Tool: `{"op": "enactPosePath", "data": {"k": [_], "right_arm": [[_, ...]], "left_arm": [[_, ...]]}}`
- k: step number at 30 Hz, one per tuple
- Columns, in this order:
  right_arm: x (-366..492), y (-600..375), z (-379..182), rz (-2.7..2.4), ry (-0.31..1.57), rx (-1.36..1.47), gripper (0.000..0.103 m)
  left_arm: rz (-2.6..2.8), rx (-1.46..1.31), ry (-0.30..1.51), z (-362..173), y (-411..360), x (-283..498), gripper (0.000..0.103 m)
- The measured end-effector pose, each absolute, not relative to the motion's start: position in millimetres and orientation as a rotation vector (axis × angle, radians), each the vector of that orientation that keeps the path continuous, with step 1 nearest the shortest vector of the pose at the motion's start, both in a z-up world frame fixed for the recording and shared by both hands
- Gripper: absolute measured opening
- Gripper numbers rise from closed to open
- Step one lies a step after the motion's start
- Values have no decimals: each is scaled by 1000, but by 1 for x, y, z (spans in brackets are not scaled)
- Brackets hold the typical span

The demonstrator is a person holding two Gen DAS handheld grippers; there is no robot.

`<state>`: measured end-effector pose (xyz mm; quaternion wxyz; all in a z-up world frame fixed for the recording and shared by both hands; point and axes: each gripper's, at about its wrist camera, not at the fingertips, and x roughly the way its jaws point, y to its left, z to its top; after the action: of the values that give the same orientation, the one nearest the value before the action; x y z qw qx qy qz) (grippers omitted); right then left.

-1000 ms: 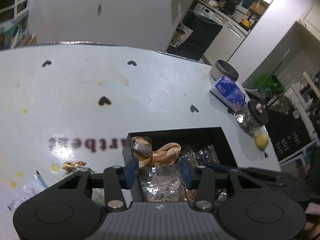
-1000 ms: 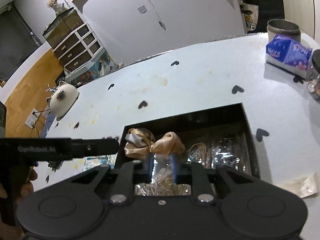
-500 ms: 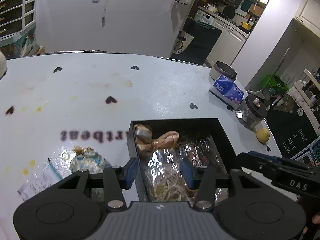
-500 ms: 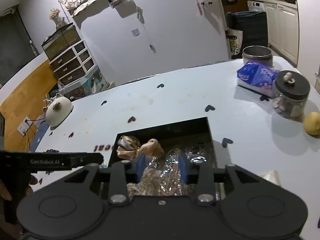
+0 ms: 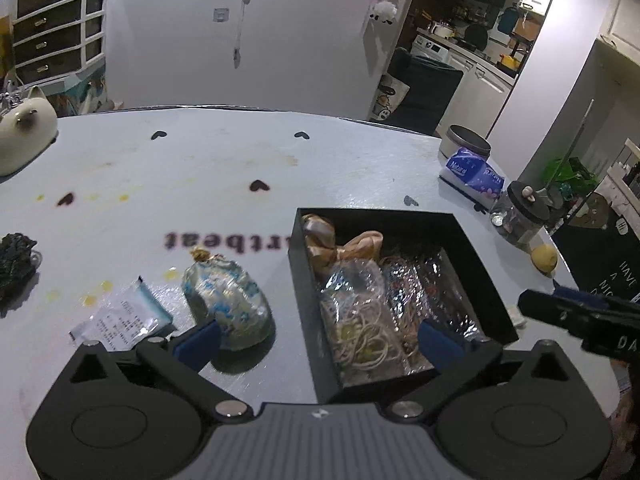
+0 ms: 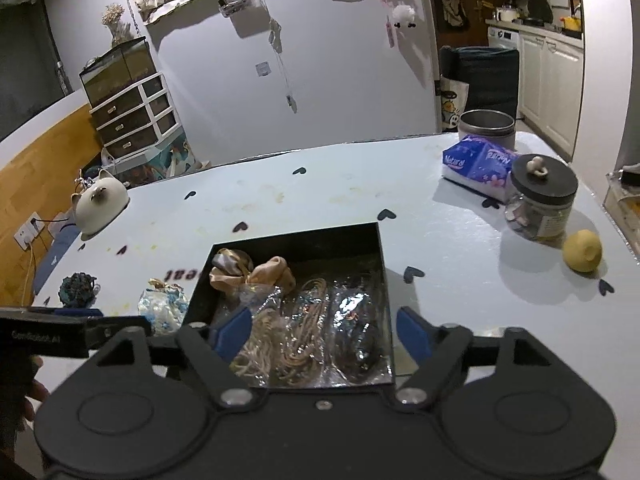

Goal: Organize soft objects
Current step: 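Move the right tool to the floral pouch while the left tool approaches the crocheted scrunchie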

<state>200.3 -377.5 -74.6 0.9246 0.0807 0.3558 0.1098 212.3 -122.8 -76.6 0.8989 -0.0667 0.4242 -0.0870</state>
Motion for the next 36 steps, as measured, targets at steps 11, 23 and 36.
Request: {"op": "enactPosePath", "data": {"k": [11,23,36], "right_arm": [[179,-368,-71,196,658,79,103],[168,-327,-65,139,643,90,103],[178,-238,-63,138,651,101,103]], "left_arm": [[-168,-147,787,-81,-112,184,103],[-169,-143,753,-72,-64,181,103],[-148,-142,723,-69,33,191,103]]}}
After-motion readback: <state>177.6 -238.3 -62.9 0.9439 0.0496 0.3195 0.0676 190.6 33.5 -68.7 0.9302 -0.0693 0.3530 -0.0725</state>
